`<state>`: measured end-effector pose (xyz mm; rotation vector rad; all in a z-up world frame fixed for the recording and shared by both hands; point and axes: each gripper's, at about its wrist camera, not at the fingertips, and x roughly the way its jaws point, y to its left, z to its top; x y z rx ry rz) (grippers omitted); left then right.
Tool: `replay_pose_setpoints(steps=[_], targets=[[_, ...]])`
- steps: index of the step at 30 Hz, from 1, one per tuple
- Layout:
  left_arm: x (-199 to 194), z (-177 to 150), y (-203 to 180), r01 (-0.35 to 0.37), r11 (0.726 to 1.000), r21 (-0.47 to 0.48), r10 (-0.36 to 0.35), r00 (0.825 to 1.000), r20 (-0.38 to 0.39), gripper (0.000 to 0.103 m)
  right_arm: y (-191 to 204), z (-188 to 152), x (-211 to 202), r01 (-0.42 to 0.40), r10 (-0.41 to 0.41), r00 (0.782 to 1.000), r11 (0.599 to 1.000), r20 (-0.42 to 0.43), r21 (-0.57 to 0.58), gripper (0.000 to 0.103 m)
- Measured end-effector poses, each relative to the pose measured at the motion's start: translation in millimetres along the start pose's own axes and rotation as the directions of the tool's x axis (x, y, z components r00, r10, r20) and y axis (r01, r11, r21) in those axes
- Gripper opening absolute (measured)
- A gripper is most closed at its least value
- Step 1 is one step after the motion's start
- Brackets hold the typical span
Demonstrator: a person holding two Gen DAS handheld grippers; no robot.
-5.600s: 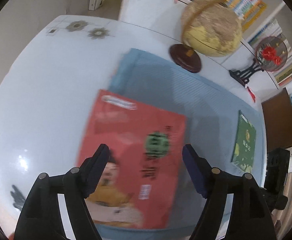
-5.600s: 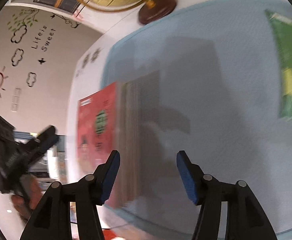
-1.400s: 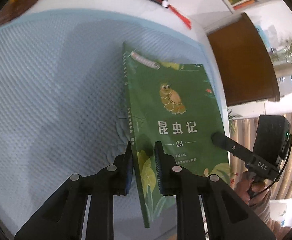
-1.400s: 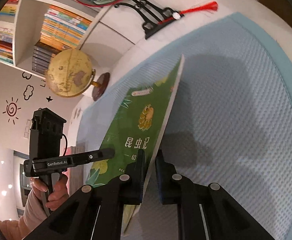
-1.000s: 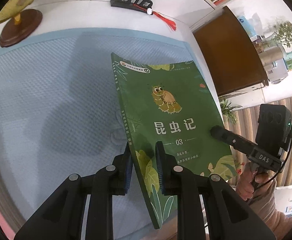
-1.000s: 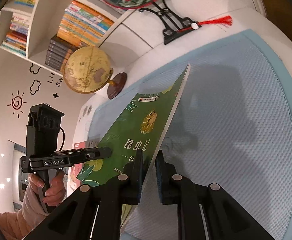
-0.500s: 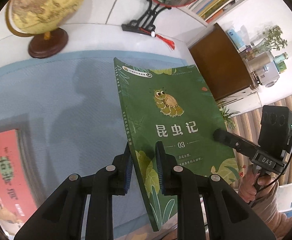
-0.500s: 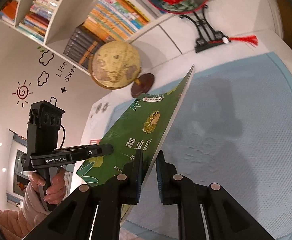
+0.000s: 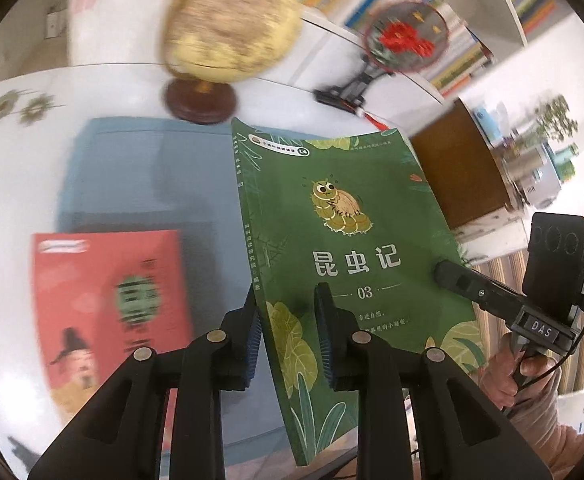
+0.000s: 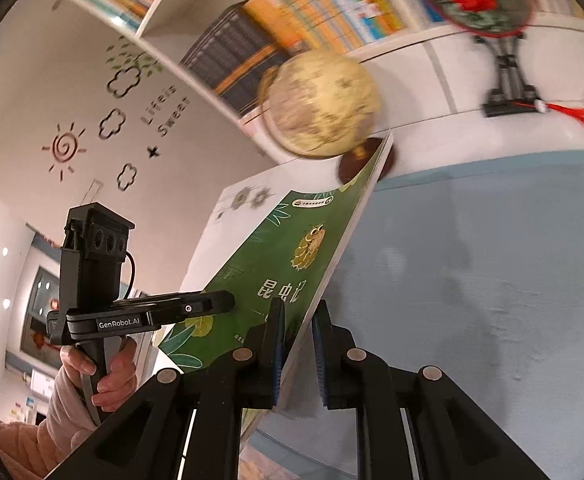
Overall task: Organize books
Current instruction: 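Carry the caterpillar-cover book upright toward the stack on the mat, then lower the caterpillar-cover book onto the red book and open both tools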
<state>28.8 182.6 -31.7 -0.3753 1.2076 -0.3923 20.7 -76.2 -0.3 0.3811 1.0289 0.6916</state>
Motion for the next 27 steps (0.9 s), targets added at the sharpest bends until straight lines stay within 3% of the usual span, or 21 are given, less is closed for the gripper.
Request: replay_pose_setpoints(steps=[12, 19, 27], targets=[[-40, -45, 102, -0.058, 0.991, -0.119, 0.06, 0.998, 0.01, 0.021, 71, -11, 100, -0.072, 0.067, 0.992, 0.997, -0.108, -0.037, 0.014], [-26, -72, 147, -0.091, 0.976, -0.196, 0.085, 0.996, -0.042, 0.021, 76, -43, 147, -0.044, 0.035, 0.985, 0.998, -0.171, -0.045, 0.014], [-11, -85, 165, -0.137, 0.966, -0.219, 0.114, 0.987, -0.116, 0.022, 60, -62, 184, 0.001, 0.007, 0.976, 0.999, -0.217, 0.037, 0.014]])
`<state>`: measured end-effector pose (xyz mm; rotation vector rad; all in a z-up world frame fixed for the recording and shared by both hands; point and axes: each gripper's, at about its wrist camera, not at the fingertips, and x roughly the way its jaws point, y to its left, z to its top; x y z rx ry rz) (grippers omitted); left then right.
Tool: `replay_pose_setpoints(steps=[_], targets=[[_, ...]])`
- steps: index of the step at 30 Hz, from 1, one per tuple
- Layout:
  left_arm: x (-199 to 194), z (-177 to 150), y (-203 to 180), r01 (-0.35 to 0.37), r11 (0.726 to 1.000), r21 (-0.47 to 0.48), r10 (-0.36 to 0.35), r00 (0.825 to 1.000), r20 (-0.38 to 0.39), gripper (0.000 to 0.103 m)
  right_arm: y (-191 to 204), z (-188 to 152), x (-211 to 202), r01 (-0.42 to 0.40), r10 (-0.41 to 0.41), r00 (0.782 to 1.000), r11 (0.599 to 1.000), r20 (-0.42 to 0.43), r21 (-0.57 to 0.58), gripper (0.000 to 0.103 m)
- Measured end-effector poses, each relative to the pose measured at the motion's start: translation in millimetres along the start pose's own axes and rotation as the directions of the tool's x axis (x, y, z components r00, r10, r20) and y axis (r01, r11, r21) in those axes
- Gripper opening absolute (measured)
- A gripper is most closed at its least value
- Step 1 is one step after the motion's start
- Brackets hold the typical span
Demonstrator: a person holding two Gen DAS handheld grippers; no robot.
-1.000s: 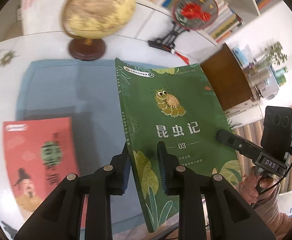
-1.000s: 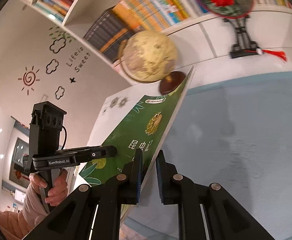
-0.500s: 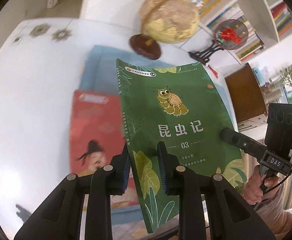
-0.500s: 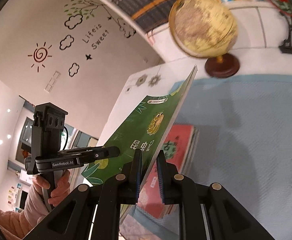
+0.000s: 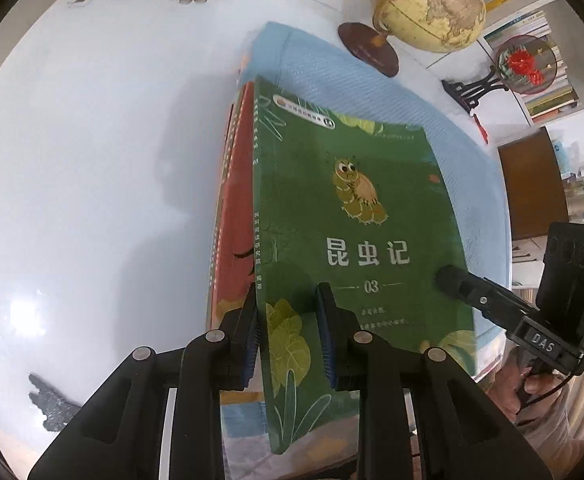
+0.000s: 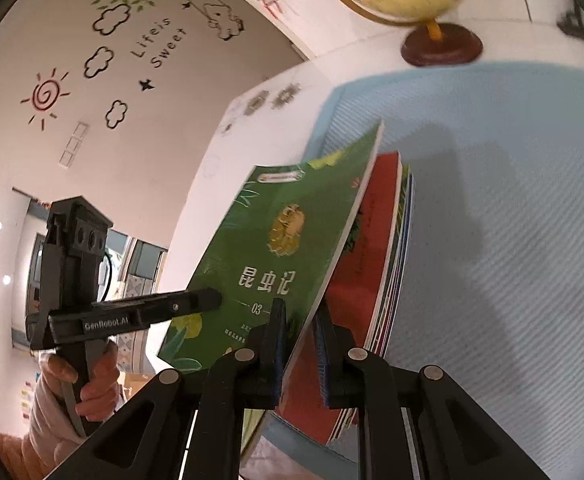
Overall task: Organize books
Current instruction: 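Lower the caterpillar-cover book onto the red book and open both tools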
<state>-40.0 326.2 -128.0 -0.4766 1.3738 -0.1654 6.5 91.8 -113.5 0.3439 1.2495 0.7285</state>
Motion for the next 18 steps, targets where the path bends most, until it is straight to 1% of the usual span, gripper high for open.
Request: replay_pose_setpoints(steps=[2, 4, 5, 7, 10, 13, 18], targets=[[2, -3, 0, -0.019, 1.0, 0.009, 0.019, 1.0, -0.005, 0.024, 0, -2, 6, 0.02, -0.02, 1.0, 1.0, -0.011, -0.004, 0.014], [5, -4, 1, -0.037, 0.999, 0.013, 0.038, 0.999, -0.011, 0.025, -3, -4, 8, 0.019, -0.019, 1.0, 1.0, -0.02, 0.005, 0.014], [7, -4, 2, -0.04, 0.999, 0.008, 0.04, 0.999, -0.019, 0.028, -4, -4, 11, 0.026, -0.025, 0.999, 1.0, -0.026, 0.011, 0.014], [11, -3, 4, -0.053, 0.999, 0.01, 0.054, 0.998, -0.034, 0.029, -4, -3, 14, 0.032, -0.031, 0.999, 0.999, -0.03, 0.016, 0.014], [10, -1, 1, -0.076, 0.997, 0.027, 0.077, 0.997, -0.032, 0.03, -4, -4, 20, 0.05, -0.049, 0.998, 0.998, -0.041, 0.025, 0.014], [10, -1, 2, -0.074, 0.997, 0.027, 0.075, 0.997, -0.031, 0.03, -6, -7, 24, 0.069, -0.067, 0.996, 0.997, -0.053, 0.033, 0.014], [9, -2, 1, -0.082, 0.996, 0.028, 0.083, 0.996, -0.029, 0.033, -13, -9, 29, 0.066, -0.062, 0.996, 0.996, -0.066, 0.058, 0.016]])
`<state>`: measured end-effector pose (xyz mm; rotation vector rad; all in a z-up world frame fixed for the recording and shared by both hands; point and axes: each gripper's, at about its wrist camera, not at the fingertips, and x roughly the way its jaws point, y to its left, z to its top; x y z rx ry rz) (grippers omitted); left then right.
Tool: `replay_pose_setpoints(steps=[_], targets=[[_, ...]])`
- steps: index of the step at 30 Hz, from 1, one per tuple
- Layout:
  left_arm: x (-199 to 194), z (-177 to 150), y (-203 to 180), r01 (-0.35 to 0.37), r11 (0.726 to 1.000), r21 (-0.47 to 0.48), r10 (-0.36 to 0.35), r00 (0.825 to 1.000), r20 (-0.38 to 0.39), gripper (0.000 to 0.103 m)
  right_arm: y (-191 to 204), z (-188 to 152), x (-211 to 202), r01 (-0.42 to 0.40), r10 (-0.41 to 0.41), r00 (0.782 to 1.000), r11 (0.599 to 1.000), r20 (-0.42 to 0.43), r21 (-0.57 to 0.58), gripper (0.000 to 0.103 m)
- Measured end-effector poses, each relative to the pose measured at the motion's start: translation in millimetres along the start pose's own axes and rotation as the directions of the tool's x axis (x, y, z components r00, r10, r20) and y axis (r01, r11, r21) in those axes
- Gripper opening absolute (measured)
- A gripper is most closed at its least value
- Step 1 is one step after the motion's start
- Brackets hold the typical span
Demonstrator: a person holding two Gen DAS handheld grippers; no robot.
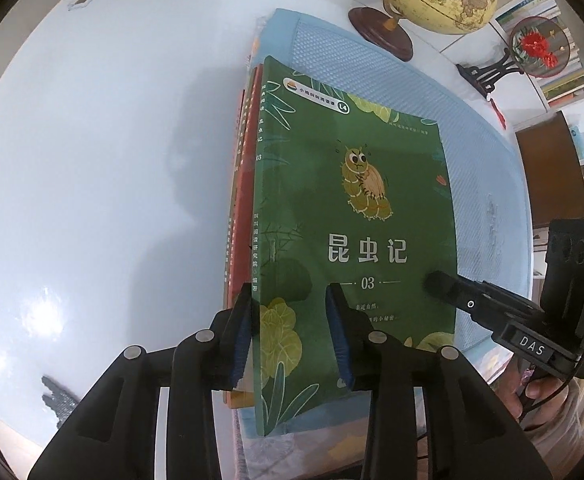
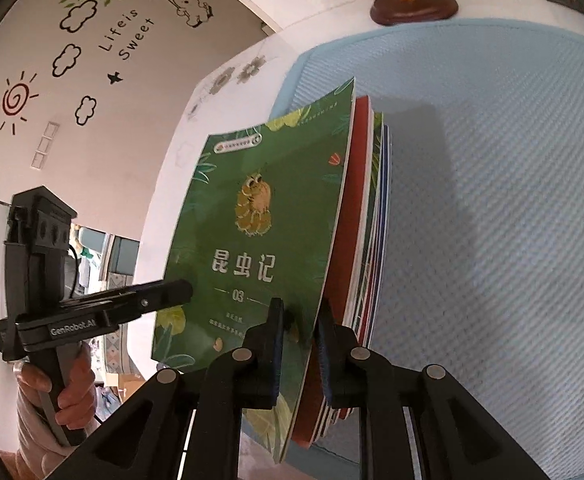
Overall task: Organize books
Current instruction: 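Lower the caterpillar-cover book onto the red book and open both tools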
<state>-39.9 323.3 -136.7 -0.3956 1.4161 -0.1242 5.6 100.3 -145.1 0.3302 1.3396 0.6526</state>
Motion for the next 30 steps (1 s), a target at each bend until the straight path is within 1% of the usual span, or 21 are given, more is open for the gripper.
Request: replay_pose_setpoints(steps=[4, 7, 10, 16, 21, 25, 30], targets=[[0, -2, -6, -0.034, 0.999, 0.014, 0.034, 0.999, -0.004, 0.035, 2, -3, 2, 0.008, -0.008, 1.0, 1.0, 0.002, -0.001, 0.017], [0, -1, -14, -0.07, 0.996, 0.048, 0.07, 0.998, 0.0, 0.045, 4, -3, 4, 0.012, -0.012, 1.0, 1.0, 0.001, -0.001, 0.018], [0, -2, -16, -0.087, 0.994, 0.062, 0.087, 0.996, 0.007, 0.045, 7, -2, 7, 0.015, -0.015, 1.0, 1.0, -0.005, -0.008, 0.02], [-1, -3, -14, -0.088, 0.994, 0.058, 0.087, 0.996, 0.019, 0.048, 11, -3, 9, 0.002, -0.002, 1.0, 1.0, -0.004, 0.009, 0.032], [1, -5, -17, -0.149, 0.985, 0.081, 0.148, 0.989, 0.022, 0.049, 20, -4, 11, -0.014, 0.014, 1.0, 1.0, -0.016, -0.009, 0.053], [1, -5, -18, -0.166, 0.983, 0.085, 0.164, 0.986, 0.022, 0.049, 26, -3, 13, -0.001, 0.001, 1.0, 0.999, -0.024, -0.033, 0.057], [4, -6, -19, -0.185, 0.978, 0.092, 0.184, 0.983, 0.019, 0.05, 25, -1, 14, -0.008, 0.008, 1.0, 1.0, -0.03, -0.025, 0.057]])
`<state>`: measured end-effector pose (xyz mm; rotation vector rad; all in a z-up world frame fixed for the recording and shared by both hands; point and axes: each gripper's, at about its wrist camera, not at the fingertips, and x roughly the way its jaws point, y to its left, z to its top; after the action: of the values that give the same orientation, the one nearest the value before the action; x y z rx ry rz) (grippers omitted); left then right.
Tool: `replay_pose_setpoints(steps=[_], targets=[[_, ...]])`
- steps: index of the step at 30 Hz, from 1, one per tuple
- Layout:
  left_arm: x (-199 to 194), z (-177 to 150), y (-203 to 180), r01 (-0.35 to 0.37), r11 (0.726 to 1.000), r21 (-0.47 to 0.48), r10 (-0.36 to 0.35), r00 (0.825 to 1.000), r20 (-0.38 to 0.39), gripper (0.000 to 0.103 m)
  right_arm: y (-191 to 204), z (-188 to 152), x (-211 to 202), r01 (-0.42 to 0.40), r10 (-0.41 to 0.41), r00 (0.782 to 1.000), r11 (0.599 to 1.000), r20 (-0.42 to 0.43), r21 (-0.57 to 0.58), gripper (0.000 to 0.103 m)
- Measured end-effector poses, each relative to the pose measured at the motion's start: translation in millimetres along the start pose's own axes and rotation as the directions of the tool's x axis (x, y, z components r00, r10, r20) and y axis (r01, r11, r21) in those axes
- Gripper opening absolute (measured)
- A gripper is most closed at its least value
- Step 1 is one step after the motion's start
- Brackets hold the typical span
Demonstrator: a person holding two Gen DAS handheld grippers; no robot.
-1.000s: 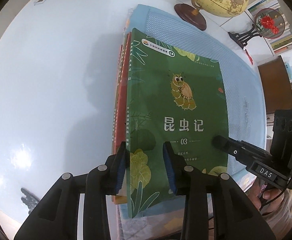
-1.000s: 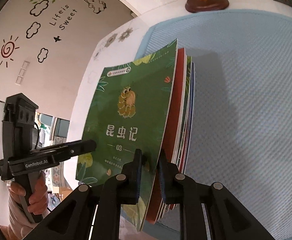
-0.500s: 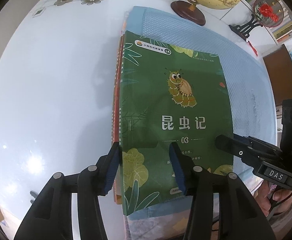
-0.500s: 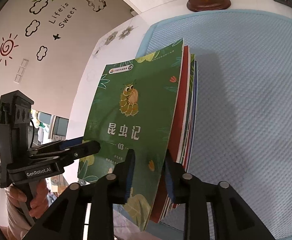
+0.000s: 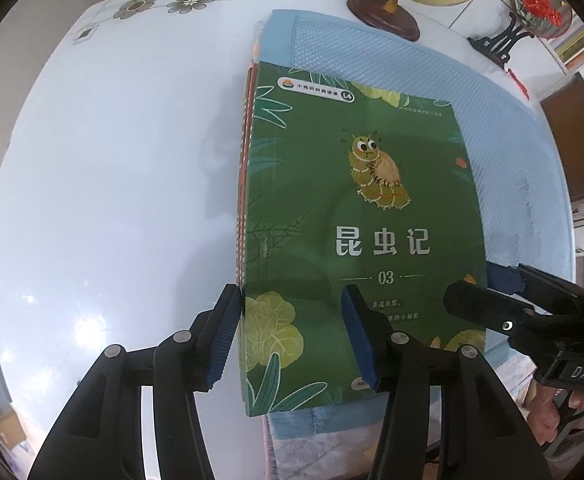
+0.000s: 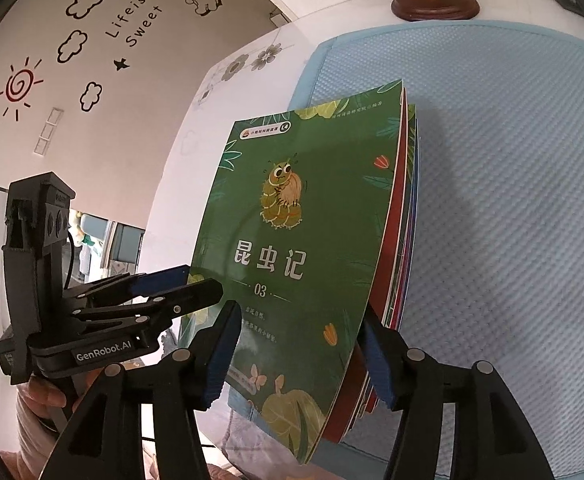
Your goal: Organize books
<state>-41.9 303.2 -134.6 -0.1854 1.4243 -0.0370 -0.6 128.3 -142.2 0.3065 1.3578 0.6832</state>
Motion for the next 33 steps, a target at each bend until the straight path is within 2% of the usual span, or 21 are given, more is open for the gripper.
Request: replay_pose_setpoints(steps=[7, 12, 17, 20, 27, 31, 33], targets=[[3, -5, 2, -0.017, 1.0, -0.025, 0.017, 1.0, -0.005, 0.05, -3, 3, 0, -0.02, 0.021, 1.0, 0.999, -0.023, 0.033, 0.057], [-1, -7, 5, -0.054, 0.998, -0.033, 0.054, 0.999, 0.003, 0.05, -4, 4, -4, -0.01, 0.011, 0.999, 1.0, -0.034, 0.02, 0.057], [-6, -9, 8, -0.083, 0.994, -0.071, 0.083, 0.996, 0.007, 0.05, -5, 4, -9, 0.004, -0.003, 0.999, 1.0, -0.038, 0.014, 0.057], [-7, -11, 10, -0.096, 0.99, -0.099, 0.097, 0.995, 0.002, 0.051, -11, 3, -15, -0.016, 0.017, 0.999, 1.0, -0.035, 0.027, 0.058], [-28, -18, -2, -0.129, 0.978, -0.165, 0.135, 0.99, 0.027, 0.052, -26, 8, -53, -0.031, 0.031, 0.999, 0.999, 0.01, 0.034, 0.058], [-52, -18, -22, -0.142, 0.972, -0.187, 0.156, 0.986, 0.063, 0.056, -22, 10, -95, -0.036, 0.038, 0.998, 0.999, 0.059, -0.034, 0.058], [-65, -15, -33, -0.145, 0.971, -0.192, 0.165, 0.982, 0.089, 0.062, -20, 12, -119, -0.045, 0.051, 0.995, 0.996, 0.083, -0.075, 0.058]])
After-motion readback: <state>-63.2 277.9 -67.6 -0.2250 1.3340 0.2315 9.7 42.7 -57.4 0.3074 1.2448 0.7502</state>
